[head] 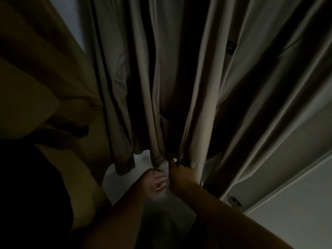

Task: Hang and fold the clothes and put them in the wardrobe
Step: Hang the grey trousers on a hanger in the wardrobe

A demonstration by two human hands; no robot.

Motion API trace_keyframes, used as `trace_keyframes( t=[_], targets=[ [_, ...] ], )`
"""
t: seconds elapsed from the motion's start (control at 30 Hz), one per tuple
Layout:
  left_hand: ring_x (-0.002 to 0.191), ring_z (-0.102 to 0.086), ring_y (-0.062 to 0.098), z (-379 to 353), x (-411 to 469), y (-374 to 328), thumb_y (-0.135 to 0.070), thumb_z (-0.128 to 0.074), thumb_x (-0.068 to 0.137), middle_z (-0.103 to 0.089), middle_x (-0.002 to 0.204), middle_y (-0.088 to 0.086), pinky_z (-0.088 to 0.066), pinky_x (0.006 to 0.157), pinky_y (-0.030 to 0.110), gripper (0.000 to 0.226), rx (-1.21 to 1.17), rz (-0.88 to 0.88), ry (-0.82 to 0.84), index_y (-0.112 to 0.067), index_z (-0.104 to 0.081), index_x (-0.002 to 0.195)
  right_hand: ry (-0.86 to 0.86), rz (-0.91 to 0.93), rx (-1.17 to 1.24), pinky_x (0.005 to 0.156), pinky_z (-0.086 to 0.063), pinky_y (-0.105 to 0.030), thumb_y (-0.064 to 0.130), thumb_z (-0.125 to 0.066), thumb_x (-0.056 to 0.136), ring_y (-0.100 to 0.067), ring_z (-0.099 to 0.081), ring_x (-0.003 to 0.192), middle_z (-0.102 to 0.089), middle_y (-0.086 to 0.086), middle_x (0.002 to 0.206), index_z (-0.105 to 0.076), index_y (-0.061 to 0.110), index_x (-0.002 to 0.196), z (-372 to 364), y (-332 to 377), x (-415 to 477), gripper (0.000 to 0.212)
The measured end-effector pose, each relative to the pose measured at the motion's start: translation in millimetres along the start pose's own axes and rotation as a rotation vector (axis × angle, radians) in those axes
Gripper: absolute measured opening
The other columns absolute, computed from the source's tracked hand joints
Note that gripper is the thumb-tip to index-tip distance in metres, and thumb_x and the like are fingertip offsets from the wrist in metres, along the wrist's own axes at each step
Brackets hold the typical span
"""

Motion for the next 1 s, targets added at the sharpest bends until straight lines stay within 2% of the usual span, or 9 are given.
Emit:
trace_keyframes(
  t=[0.1,0.17,0.33,0.4,0.5,0.6,0.7,0.83,1.0],
  targets=[
    [0.134,-0.048,0.028,-24.6,14.3,4.4,-0.028,-0.043,0.105,-0.052,0.145,0.007,-0.048,0.090,0.042,0.041,-0.209,-0.015,0.103,-0.013,-0.049,0.143,0.024,-0.029,-0.045,0.087,-0.057,-0.055,0.020,-0.059,0.094,-0.032,-0.068,0.102,-0.065,-0.011,0.125,0.008,0.029,0.158,-4.1,-18.4,-2.0,0.093],
    [0.138,-0.046,0.029,-38.3,15.5,1.7,-0.023,-0.046,0.105,-0.052,0.145,0.010,-0.047,0.098,0.043,0.040,-0.208,-0.054,0.139,-0.012,-0.050,0.143,0.040,-0.052,-0.051,0.091,-0.053,-0.062,0.019,-0.057,0.096,-0.034,-0.066,0.108,-0.061,-0.012,0.132,0.008,0.032,0.157,-2.0,-30.9,-2.8,0.090],
    [0.104,-0.072,0.023,-48.9,5.0,-5.6,-0.002,-0.062,0.093,-0.074,0.113,0.012,-0.056,0.079,0.034,0.022,0.030,-0.187,0.086,-0.009,-0.068,0.113,0.031,-0.039,0.091,0.097,-0.053,-0.051,0.023,-0.057,0.098,-0.031,-0.056,0.126,-0.036,-0.008,0.156,-0.010,0.031,0.158,7.3,-53.4,-11.0,0.077],
    [0.102,-0.073,0.024,-43.0,-2.5,-8.0,-0.010,-0.064,0.094,-0.076,0.109,0.011,-0.059,0.075,0.033,0.022,0.030,-0.247,0.087,-0.009,-0.068,0.115,-0.032,0.000,0.244,0.102,-0.052,-0.043,0.034,-0.058,0.099,-0.023,-0.058,0.124,-0.044,-0.002,0.150,-0.023,0.030,0.155,11.1,-56.7,-16.9,0.066],
    [0.103,-0.073,0.027,-31.5,-14.8,-9.0,-0.014,-0.072,0.087,-0.076,0.109,0.012,-0.061,0.070,0.031,0.026,-0.043,-0.285,0.046,-0.011,-0.071,0.112,-0.120,0.104,0.417,0.097,-0.054,-0.034,0.037,-0.062,0.097,-0.012,-0.064,0.109,-0.062,0.005,0.127,-0.040,0.028,0.135,14.4,-54.3,-28.6,0.045],
    [0.105,-0.072,0.026,-28.5,-30.5,-14.9,-0.011,-0.077,0.075,-0.074,0.115,0.009,-0.061,0.077,0.034,0.041,-0.085,-0.345,0.093,-0.014,-0.072,0.115,-0.162,0.184,0.466,0.089,-0.055,-0.030,0.035,-0.063,0.096,-0.007,-0.064,0.099,-0.067,0.007,0.115,-0.052,0.028,0.125,14.9,-50.6,-37.0,0.032],
    [0.110,-0.070,0.026,-28.6,-50.8,-18.0,-0.008,-0.073,0.076,-0.072,0.120,0.009,-0.058,0.088,0.040,0.047,-0.076,-0.389,0.126,-0.012,-0.068,0.122,-0.172,0.257,0.521,0.090,-0.053,-0.022,0.033,-0.064,0.096,-0.004,-0.063,0.099,-0.068,0.008,0.113,-0.062,0.027,0.120,14.9,-44.9,-42.5,0.025],
    [0.118,-0.065,0.030,-32.2,-72.7,-18.1,0.008,-0.063,0.088,-0.069,0.127,0.013,-0.050,0.104,0.046,0.045,-0.055,-0.444,0.154,-0.008,-0.063,0.130,-0.264,0.287,0.575,0.080,-0.039,0.002,0.022,-0.069,0.094,-0.010,-0.068,0.095,-0.074,0.002,0.105,-0.073,0.018,0.107,22.9,-41.0,-48.2,0.014],
    [0.105,-0.071,0.023,-36.1,-91.2,-17.5,0.016,-0.062,0.087,-0.073,0.118,0.010,-0.059,0.080,0.030,0.046,0.033,-0.545,0.085,-0.009,-0.063,0.125,-0.261,0.313,0.605,0.074,-0.040,0.001,0.022,-0.064,0.097,-0.006,-0.067,0.087,-0.074,-0.001,0.098,-0.074,0.016,0.100,27.8,-29.9,-51.4,0.012]
  ],
)
Point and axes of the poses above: each hand's wrist, its own x-axis towards the middle knuckle, its own z-axis out of the back of the hand, y = z × x, the point moved 5 cm from there along x, towards the middle knuckle
